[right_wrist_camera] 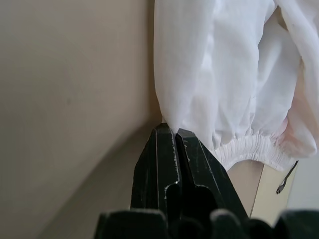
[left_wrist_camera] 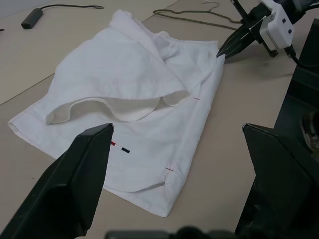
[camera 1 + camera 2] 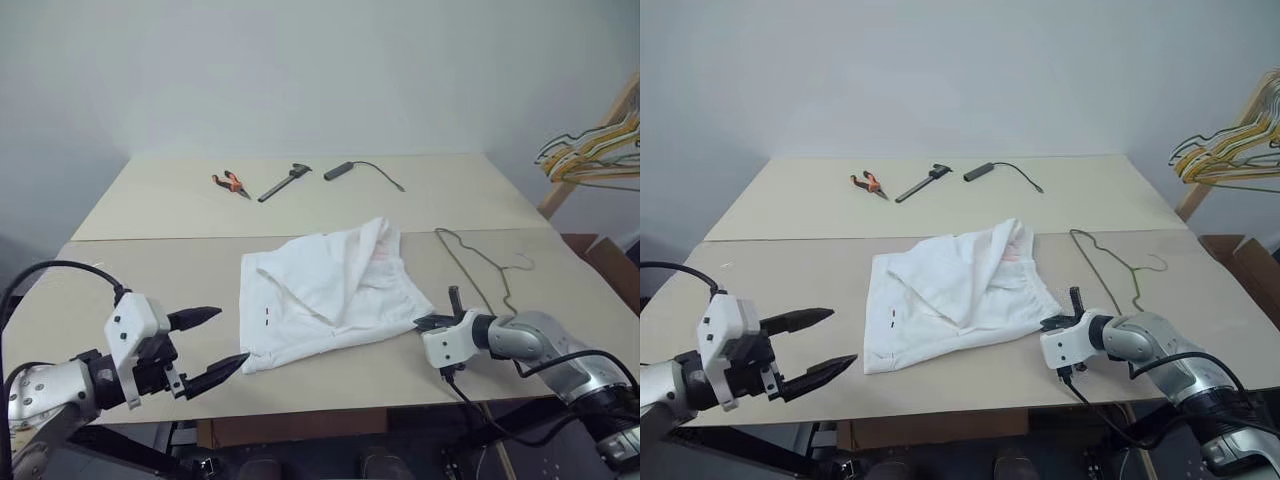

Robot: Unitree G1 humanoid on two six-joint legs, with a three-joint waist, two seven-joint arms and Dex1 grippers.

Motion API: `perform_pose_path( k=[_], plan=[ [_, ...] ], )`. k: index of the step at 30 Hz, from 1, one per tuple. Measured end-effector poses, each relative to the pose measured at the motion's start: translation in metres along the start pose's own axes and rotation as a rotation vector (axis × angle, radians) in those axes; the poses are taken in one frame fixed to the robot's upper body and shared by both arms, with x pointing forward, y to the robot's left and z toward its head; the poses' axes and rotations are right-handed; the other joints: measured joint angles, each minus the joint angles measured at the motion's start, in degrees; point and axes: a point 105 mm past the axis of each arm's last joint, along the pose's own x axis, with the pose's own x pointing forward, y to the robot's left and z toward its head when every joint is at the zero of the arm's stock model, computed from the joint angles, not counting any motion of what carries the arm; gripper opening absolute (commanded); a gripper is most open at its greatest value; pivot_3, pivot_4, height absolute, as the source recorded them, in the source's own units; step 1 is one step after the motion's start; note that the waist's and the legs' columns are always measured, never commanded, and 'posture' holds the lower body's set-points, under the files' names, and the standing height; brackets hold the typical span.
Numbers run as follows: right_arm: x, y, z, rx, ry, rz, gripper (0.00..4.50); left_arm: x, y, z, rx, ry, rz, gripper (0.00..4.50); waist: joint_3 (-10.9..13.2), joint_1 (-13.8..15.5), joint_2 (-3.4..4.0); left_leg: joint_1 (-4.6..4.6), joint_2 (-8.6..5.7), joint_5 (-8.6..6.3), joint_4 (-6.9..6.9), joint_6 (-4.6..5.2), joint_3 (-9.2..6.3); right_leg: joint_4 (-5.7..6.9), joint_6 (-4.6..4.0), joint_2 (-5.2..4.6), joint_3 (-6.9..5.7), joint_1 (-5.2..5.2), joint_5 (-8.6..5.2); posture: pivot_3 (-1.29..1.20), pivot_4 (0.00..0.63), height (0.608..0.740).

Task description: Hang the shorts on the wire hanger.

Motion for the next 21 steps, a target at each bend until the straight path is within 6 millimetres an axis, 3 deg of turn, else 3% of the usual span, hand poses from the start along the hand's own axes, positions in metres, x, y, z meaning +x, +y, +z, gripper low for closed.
perform_pose_path(
  k=[4, 8, 13, 18, 21],
  plan=[
    [0.0, -0.003, 0.004, -0.009, -0.013, -0.008, 0.05, 0.001, 0.001, -0.002, 0.04, 0.024, 0.003, 4.5, 0.0, 0.1, 0.0, 0.01, 0.0, 0.0, 0.0, 0.0, -0.05, 0.0, 0.0, 0.0, 0.0, 0.0, 0.0, 0.06, 0.0, 0.74],
    [-0.001, -0.007, 0.013, -0.025, -0.041, -0.025, 0.05, 0.005, -0.002, -0.019, 0.115, 0.119, -0.001, 4.5, 0.0, 0.0, 0.0, 0.01, 0.0, 0.0, -0.02, 0.0, -0.04, 0.0, -0.02, 0.01, 0.01, 0.0, -0.01, 0.04, 0.0, 0.74],
    [-0.006, -0.012, 0.02, -0.026, -0.057, -0.032, 0.05, 0.021, 0.002, -0.05, 0.273, 0.281, -0.022, 4.5, 0.0, 0.1, 0.02, 0.07, 0.0, 0.0, -0.04, 0.0, 0.0, 0.01, -0.03, 0.01, -0.01, 0.04, -0.01, 0.02, 0.0, 0.74],
    [-0.007, -0.016, 0.024, -0.031, -0.062, -0.043, 0.05, 0.047, 0.02, -0.069, 0.403, 0.354, 0.018, 4.5, 0.0, 0.1, 0.02, 0.09, -0.01, 0.0, -0.05, 0.0, 0.03, 0.02, 0.19, 0.0, 0.0, 0.06, 0.13, 0.01, 0.0, 0.74],
    [-0.009, -0.019, 0.026, -0.033, -0.063, -0.05, 0.0, 0.06, 0.031, -0.081, 0.434, 0.388, 0.051, 3.89, 0.0, -0.2, 0.02, 0.08, 0.0, 0.0, -0.12, 0.0, 0.03, 0.01, 0.33, 0.01, 0.0, 0.01, 0.2, -0.01, 0.0, 0.74]
  ],
)
